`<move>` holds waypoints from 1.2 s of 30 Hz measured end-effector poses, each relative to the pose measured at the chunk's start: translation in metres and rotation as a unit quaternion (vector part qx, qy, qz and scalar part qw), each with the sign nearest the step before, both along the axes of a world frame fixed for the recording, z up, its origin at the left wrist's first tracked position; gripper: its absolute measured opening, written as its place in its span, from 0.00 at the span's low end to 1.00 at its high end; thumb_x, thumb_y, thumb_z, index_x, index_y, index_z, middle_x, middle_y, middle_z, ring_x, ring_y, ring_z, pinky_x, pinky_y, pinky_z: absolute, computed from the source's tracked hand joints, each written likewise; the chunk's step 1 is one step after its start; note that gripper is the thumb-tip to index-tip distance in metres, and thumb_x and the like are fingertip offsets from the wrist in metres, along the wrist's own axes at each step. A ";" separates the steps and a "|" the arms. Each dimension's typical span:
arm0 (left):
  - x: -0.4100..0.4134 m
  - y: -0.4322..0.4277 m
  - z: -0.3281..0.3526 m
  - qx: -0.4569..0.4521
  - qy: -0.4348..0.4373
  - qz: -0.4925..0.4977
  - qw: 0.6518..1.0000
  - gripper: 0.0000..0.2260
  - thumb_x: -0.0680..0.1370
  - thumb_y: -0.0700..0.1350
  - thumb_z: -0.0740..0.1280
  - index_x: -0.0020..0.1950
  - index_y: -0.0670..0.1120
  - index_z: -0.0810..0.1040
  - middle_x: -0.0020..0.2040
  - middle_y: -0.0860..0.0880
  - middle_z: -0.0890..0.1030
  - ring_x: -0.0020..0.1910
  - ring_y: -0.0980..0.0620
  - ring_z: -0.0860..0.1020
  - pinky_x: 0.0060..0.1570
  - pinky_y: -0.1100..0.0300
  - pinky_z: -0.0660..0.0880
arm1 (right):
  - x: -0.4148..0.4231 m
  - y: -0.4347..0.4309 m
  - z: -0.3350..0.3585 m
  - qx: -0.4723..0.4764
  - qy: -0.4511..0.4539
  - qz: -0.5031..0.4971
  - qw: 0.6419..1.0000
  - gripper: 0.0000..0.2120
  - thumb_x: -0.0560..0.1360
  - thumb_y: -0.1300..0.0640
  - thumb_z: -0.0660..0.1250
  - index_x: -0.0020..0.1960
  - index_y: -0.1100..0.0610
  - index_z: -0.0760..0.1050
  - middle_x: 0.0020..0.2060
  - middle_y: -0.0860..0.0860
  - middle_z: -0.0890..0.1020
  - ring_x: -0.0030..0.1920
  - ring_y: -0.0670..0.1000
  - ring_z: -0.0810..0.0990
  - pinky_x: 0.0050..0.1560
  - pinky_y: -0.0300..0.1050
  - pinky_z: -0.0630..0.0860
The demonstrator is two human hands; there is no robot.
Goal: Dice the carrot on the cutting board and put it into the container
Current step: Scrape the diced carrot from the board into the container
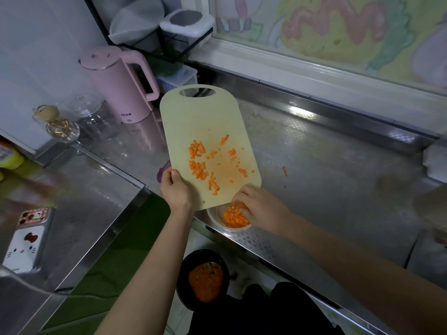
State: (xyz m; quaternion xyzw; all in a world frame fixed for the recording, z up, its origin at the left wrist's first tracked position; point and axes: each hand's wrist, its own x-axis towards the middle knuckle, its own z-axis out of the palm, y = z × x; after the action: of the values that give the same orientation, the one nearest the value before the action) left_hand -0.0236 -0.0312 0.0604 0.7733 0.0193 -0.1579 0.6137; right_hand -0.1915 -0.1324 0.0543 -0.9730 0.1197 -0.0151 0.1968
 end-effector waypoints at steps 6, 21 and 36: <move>-0.007 0.002 0.003 -0.003 -0.015 -0.002 1.000 0.10 0.83 0.44 0.52 0.50 0.45 0.72 0.44 0.52 0.74 0.44 0.55 0.71 0.50 0.56 0.63 | 0.012 -0.012 0.017 0.031 -0.057 -0.041 0.997 0.22 0.78 0.49 0.60 0.70 0.55 0.66 0.63 0.51 0.72 0.63 0.50 0.70 0.62 0.44 0.70; -0.034 0.000 -0.001 -0.042 -0.017 -0.044 0.998 0.11 0.82 0.41 0.54 0.49 0.44 0.75 0.41 0.52 0.77 0.41 0.57 0.73 0.42 0.63 0.67 | 0.082 -0.017 0.019 0.090 -0.096 -0.133 0.982 0.31 0.80 0.47 0.54 0.77 0.58 0.46 0.77 0.52 0.51 0.77 0.49 0.45 0.76 0.47 0.47; -0.013 -0.003 -0.003 -0.014 -0.007 -0.049 0.999 0.12 0.82 0.44 0.53 0.45 0.47 0.73 0.42 0.49 0.76 0.43 0.54 0.73 0.43 0.63 0.66 | 0.048 -0.027 0.007 -0.054 -0.101 0.053 0.992 0.22 0.82 0.54 0.52 0.74 0.58 0.59 0.74 0.53 0.61 0.75 0.50 0.53 0.74 0.45 0.46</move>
State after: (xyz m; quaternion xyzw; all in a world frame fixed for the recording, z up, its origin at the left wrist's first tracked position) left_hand -0.0365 -0.0346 0.0577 0.7659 -0.0245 -0.1825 0.6160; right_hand -0.1430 -0.1597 0.0610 -0.9806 0.0462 -0.1093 0.1557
